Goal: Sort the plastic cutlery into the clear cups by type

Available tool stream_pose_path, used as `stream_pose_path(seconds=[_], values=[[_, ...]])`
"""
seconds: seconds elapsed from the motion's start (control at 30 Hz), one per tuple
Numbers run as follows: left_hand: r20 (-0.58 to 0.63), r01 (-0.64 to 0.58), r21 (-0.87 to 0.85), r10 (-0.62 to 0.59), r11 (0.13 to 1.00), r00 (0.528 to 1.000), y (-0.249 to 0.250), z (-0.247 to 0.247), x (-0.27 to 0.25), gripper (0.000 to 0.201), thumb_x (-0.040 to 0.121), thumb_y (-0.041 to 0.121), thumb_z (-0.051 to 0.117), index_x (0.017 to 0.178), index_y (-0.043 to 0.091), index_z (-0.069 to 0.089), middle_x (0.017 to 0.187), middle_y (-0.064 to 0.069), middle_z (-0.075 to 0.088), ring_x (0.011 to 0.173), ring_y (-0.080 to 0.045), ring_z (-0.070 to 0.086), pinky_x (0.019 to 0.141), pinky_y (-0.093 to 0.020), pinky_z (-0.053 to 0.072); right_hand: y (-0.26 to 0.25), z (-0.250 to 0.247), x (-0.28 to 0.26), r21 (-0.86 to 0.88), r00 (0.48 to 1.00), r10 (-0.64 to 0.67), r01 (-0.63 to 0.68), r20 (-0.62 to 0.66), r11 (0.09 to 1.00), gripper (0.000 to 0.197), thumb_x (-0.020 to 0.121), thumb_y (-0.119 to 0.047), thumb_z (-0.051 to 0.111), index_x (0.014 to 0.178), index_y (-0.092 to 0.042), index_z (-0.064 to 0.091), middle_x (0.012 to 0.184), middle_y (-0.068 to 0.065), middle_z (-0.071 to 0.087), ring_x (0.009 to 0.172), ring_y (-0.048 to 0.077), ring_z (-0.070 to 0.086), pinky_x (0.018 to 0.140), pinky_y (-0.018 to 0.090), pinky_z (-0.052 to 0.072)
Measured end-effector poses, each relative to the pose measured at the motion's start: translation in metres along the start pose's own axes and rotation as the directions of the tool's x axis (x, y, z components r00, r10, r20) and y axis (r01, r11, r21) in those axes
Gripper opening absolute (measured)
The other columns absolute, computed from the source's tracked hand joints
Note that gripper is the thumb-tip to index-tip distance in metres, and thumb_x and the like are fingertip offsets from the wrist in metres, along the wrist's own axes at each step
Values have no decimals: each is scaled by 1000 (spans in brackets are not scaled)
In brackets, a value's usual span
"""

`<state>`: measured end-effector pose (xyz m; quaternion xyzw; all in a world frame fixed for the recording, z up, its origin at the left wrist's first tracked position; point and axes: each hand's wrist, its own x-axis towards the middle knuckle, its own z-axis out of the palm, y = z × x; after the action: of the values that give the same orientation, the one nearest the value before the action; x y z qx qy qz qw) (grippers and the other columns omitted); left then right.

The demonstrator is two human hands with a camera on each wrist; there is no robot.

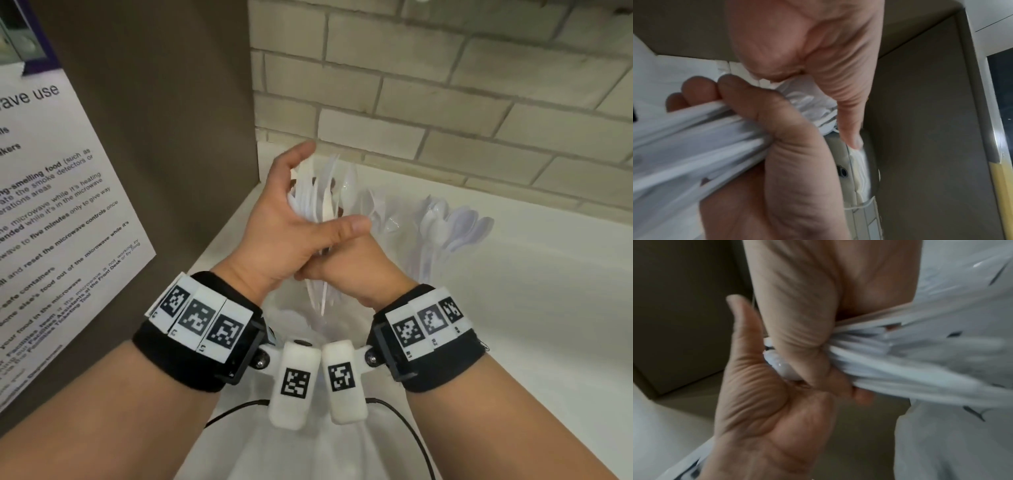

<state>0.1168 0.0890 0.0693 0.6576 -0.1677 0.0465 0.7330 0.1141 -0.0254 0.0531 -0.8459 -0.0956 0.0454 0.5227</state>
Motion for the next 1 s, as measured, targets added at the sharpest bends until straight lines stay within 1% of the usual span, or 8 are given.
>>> stream_pose_path(seconds=[0.1,0.23,0.37,0.47,0.6,0.67,0.87,1.0], values=[[-36,-11,-9,11,1000,999,-5,3,-2,76,55,20,89,123,22,54,112,-5,67,103,-20,66,92,-40,53,1,3,0,-87,1000,-8,8,-7,996,26,65,3,73,88,1,63,84,17,68,80,28,69,74,50,57],[-67,-4,-68,-1,998,998,-4,3,-3,52,64,5,79,107,24,59,104,-3,64,94,-15,64,85,-35,54,-1,8,-4,-68,999,35,-35,3,997,43,62,-4,73,101,-7,57,92,10,67,83,22,68,74,43,59],[-95,21,-94,-30,995,995,0,3,-2,46,66,1,73,103,26,60,91,-1,62,80,-14,60,74,-34,55,-2,10,-6,-20,996,82,-83,-20,996,47,61,-9,75,104,-8,57,90,5,67,81,19,67,71,34,59],[-142,-4,-75,-6,997,990,4,2,-2,46,68,3,71,107,25,61,94,3,63,82,-11,61,74,-32,55,-5,10,-9,74,995,96,-95,-5,993,54,57,-9,81,105,-12,58,93,4,70,85,19,70,78,38,60],[-214,-33,-80,15,996,977,4,3,-2,42,69,2,71,102,27,63,90,-3,62,81,-25,60,78,-57,56,-3,7,-12,88,992,109,-115,68,989,44,55,-3,83,92,-10,61,87,9,70,83,25,70,83,46,57],[-245,-35,-77,15,996,969,3,4,-3,41,69,2,71,101,27,64,88,0,63,80,-23,61,76,-61,54,-1,6,-14,91,989,112,-120,93,989,46,54,-4,84,94,-9,61,90,12,71,87,29,69,84,49,56],[-274,-23,-59,6,998,962,7,0,-1,42,77,-3,71,106,25,61,83,14,66,75,-11,65,76,-52,58,1,7,-18,140,985,83,-104,150,985,56,50,-12,87,100,-15,61,90,11,70,88,30,69,87,50,55],[-253,-14,-52,0,999,967,9,-1,-2,38,80,0,70,110,21,60,80,11,65,70,-12,66,68,-42,60,-2,-8,-22,220,918,14,-110,396,969,72,58,-4,84,121,-18,53,109,10,66,106,27,64,95,43,53]])
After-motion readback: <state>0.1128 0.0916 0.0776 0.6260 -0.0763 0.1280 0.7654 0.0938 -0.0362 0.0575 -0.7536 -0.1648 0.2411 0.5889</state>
